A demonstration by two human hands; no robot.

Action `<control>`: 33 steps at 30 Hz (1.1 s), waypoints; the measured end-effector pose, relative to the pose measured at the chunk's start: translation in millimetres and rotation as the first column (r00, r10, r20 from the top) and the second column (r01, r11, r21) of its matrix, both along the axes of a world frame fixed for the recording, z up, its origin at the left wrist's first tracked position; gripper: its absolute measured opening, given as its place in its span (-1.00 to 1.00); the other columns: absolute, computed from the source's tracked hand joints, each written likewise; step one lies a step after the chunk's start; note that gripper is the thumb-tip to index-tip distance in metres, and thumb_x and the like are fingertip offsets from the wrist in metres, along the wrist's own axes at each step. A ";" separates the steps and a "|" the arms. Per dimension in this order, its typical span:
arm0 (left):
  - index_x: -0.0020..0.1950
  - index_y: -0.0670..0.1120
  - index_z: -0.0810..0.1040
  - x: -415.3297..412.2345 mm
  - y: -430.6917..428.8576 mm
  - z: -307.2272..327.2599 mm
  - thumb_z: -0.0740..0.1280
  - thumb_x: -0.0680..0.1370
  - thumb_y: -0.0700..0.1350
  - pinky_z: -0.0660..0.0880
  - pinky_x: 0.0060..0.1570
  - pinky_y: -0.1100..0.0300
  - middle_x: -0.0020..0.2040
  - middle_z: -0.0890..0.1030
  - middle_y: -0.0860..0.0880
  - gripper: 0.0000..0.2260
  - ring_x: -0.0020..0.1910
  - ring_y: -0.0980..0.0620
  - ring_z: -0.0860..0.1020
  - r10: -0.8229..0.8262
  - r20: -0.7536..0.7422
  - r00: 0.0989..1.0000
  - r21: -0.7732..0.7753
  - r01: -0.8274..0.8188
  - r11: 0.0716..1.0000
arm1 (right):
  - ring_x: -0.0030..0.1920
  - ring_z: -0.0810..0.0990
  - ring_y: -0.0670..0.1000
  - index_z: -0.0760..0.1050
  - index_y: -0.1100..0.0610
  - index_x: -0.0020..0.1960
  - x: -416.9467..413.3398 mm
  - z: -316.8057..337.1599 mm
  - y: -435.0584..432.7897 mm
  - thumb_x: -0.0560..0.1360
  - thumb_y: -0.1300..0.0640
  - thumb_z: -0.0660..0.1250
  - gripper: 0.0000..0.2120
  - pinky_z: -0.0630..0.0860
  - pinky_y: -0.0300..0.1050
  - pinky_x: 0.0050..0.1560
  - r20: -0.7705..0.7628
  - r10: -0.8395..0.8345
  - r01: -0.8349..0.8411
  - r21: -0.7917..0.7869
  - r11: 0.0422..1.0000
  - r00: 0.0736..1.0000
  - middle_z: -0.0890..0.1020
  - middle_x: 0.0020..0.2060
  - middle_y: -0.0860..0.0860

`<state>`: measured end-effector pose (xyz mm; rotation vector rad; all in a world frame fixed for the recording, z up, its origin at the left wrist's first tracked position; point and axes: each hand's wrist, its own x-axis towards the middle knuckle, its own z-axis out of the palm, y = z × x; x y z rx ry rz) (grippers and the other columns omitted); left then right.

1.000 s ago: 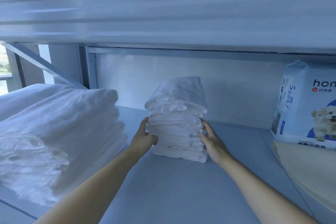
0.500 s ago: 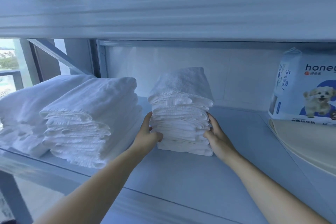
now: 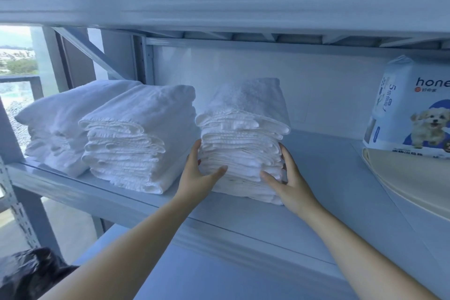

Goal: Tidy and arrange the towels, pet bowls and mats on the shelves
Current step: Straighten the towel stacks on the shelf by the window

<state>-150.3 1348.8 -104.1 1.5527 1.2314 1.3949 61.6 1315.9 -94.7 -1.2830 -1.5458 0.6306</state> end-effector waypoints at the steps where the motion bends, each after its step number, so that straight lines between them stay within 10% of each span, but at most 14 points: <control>1: 0.45 0.26 0.06 -0.1 0.7 1.8 0.46 0.41 0.06 0.36 0.25 0.08 0.44 0.23 0.15 -0.24 0.36 0.11 0.29 0.003 -0.007 1.000 -0.002 -0.003 1.000 | 0.33 0.27 -0.23 0.08 -0.18 0.45 1.7 1.9 0.7 0.47 0.06 0.38 -0.31 0.23 -0.27 0.30 0.003 0.000 0.000 0.005 1.000 1.000 0.28 0.38 -0.23; 21: 0.39 0.27 0.10 5.3 -17.0 10.9 0.48 0.40 -0.01 0.37 0.07 0.17 0.18 0.32 0.07 -0.27 0.31 0.01 0.34 0.109 0.075 0.991 -0.114 -0.100 0.988 | 0.24 0.30 -0.27 0.09 -0.44 0.21 2.8 7.5 -2.6 0.44 0.05 0.41 -0.36 0.26 -0.51 0.10 0.038 0.137 -0.139 0.068 0.988 0.990 0.31 0.29 -0.32; 25: 0.41 0.21 0.11 -2.7 -28.8 10.3 0.46 0.42 0.00 0.33 0.08 0.18 0.18 0.35 0.08 -0.29 0.30 0.01 0.35 0.144 0.009 0.990 -0.098 -0.143 0.985 | 0.20 0.43 -0.25 0.24 -0.36 0.24 8.8 8.2 -8.5 0.44 0.05 0.40 -0.46 0.44 -0.19 0.21 0.014 0.151 -0.152 0.079 0.985 0.988 0.41 0.21 -0.38; 28: 0.27 0.27 0.18 -6.0 -33.1 12.2 0.45 0.43 -0.05 0.37 -0.01 0.28 0.06 0.42 0.24 -0.42 0.20 0.09 0.42 0.161 -0.008 0.987 -0.026 -0.161 0.987 | 0.14 0.51 -0.24 0.28 -0.42 0.14 17.6 14.7 -12.2 0.48 0.10 0.36 -0.52 0.41 -0.46 0.04 0.010 0.186 -0.186 0.075 0.980 0.983 0.44 0.09 -0.51; 33: 0.38 0.19 0.21 -6.9 -33.3 15.6 0.44 0.44 -0.09 0.41 0.18 0.12 0.29 0.39 0.11 -0.39 0.23 0.07 0.43 0.181 0.028 0.983 0.006 -0.181 0.983 | 0.24 0.45 -0.16 0.28 -0.30 0.28 27.1 15.8 -9.1 0.49 0.14 0.32 -0.50 0.39 -0.37 0.08 0.043 0.217 -0.219 0.063 0.974 0.975 0.41 0.25 -0.33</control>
